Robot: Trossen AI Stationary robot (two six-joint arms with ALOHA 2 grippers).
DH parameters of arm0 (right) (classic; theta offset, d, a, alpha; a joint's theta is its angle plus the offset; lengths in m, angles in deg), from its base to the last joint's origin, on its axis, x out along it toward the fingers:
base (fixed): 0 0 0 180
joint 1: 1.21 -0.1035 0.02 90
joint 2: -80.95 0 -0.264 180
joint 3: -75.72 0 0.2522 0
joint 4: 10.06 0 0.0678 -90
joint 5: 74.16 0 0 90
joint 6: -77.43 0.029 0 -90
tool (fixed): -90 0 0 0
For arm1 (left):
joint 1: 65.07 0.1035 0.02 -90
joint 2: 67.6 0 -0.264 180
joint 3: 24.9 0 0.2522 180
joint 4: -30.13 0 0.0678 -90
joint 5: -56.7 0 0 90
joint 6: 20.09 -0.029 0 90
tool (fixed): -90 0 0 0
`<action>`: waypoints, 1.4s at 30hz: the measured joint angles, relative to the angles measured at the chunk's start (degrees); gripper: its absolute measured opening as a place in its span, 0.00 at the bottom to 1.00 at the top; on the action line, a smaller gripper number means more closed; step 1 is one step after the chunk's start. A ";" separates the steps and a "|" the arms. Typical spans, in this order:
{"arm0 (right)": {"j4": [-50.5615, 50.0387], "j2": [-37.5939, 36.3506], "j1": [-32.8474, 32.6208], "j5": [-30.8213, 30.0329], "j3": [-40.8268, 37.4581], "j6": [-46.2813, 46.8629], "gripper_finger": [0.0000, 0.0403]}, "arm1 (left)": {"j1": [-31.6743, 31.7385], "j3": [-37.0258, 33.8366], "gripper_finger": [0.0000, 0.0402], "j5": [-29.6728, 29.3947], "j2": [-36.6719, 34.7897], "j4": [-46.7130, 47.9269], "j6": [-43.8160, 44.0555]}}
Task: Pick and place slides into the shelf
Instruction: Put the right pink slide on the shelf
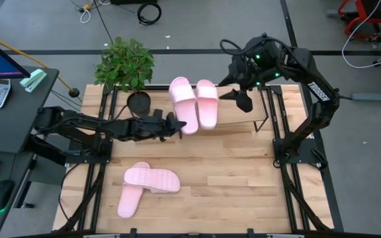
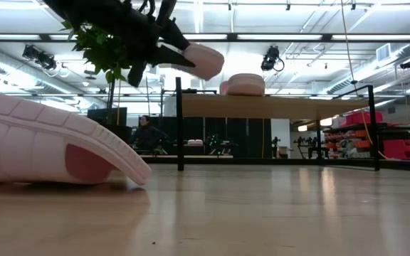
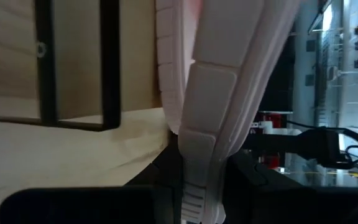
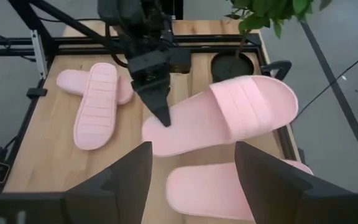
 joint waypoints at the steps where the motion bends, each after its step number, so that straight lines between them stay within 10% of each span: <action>1: -0.01 0.00 -0.23 0.01 0.00 -0.10 0.58 | -0.02 0.04 0.19 0.20 0.17 0.23 0.07; 32: -0.52 0.02 -5.88 0.04 0.00 1.41 0.58 | 6.35 0.00 0.19 8.15 2.64 -0.60 -5.49; 42: -0.52 0.02 -5.88 0.04 0.00 1.90 0.58 | 6.93 0.00 0.32 8.62 2.64 -1.49 -6.30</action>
